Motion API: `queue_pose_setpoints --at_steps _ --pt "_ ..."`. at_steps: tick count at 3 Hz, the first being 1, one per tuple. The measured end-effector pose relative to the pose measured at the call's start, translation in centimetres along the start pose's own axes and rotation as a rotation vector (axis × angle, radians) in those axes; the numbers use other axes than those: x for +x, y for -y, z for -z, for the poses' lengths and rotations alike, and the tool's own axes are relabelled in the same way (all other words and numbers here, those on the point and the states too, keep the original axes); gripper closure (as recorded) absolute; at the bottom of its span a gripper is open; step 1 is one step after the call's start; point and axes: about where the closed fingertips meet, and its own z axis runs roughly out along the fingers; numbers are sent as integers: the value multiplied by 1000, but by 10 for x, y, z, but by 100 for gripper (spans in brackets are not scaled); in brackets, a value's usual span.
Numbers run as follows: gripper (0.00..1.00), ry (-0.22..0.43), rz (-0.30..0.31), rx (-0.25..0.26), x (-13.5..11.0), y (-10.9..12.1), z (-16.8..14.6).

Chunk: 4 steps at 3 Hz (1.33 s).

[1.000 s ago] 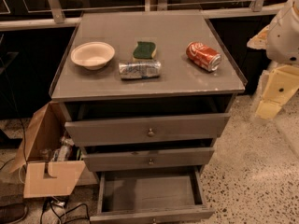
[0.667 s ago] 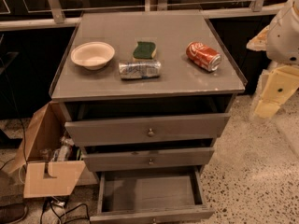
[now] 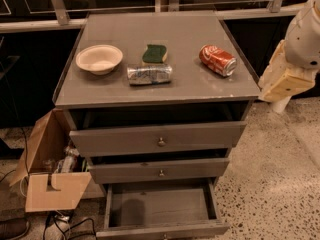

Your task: Close bottom drawer

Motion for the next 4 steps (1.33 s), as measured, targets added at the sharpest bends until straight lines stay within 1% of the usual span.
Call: queue_pose_setpoints --at_steps 1,2,3,4 --pt "86 0 0 0 0 0 0" --pt "100 5 5 -3 0 -2 -2" --pt "100 -13 -10 -15 7 -19 -24" --pt "100 -49 -60 -36 15 -52 -74"
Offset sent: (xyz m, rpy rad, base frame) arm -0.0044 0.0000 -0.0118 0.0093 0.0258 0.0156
